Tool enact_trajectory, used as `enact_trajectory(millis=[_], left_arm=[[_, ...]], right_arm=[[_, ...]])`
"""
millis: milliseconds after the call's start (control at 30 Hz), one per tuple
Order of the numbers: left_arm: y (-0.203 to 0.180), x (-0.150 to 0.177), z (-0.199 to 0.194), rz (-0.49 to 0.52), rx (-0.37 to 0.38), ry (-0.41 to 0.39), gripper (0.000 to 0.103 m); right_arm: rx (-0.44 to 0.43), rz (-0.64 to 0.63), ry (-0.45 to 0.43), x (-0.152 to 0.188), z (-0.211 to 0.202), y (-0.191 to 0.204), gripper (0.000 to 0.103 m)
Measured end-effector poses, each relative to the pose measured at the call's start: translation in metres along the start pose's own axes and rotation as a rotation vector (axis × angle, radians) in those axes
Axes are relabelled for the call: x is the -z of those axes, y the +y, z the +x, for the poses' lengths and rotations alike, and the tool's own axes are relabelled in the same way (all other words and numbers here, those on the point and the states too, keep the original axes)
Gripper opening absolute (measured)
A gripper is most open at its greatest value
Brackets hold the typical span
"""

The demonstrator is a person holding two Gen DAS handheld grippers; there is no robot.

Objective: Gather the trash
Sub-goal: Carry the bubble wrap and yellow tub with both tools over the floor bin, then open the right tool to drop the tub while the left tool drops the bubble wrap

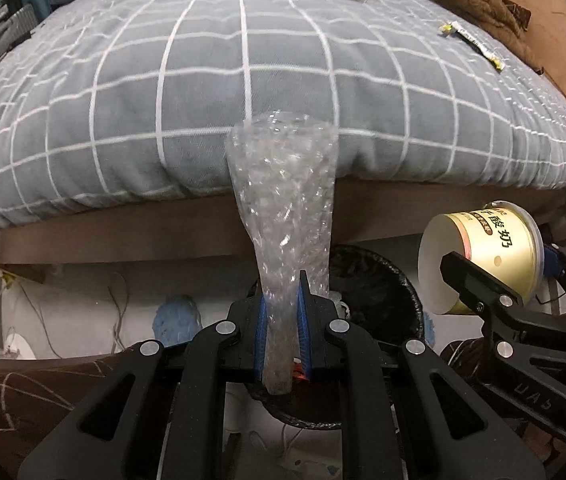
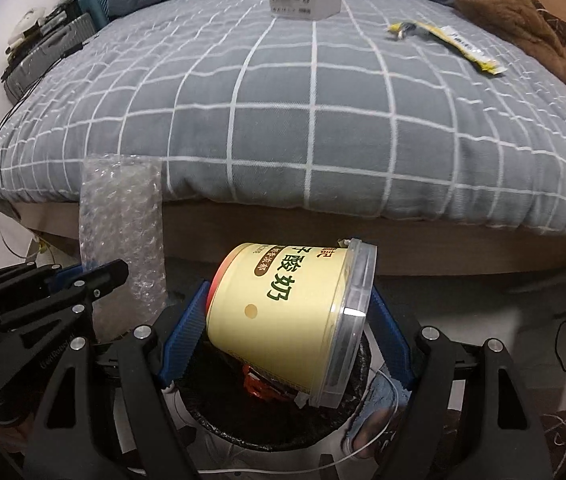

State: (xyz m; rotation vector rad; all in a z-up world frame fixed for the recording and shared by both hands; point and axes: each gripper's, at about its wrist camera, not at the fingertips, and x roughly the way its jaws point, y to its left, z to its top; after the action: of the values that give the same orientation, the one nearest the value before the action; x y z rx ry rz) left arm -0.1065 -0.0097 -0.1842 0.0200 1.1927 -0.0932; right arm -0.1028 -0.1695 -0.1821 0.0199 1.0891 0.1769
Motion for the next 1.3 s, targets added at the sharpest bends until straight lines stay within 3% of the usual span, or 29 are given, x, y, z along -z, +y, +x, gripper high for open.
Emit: enact_trajectory(millis=[500,767,967,1300], left_arm=[[0.037,0.022,0.021,-0.049,0.0,0.065,0.012],[0.029,0.02,0.027,-0.046,0.009,0.075,0.012],[0.013,0.018,0.038,-0.034,0.053,0.104,0.012],[-0.023,0.014,0.042,-0.007,0.091,0.117,0.012]], right_arm=[[-0.032,-0.046,0.093,0.003,0.039,0.021,0.074],[0.009,-0.051,0.074,0.007,0.035,0.021,0.089],[0.052,-0.04,0.058,0.01,0.025,0.0,0.095],[0.133,-0.012,0.06,0.028,0.012,-0.051,0.095]])
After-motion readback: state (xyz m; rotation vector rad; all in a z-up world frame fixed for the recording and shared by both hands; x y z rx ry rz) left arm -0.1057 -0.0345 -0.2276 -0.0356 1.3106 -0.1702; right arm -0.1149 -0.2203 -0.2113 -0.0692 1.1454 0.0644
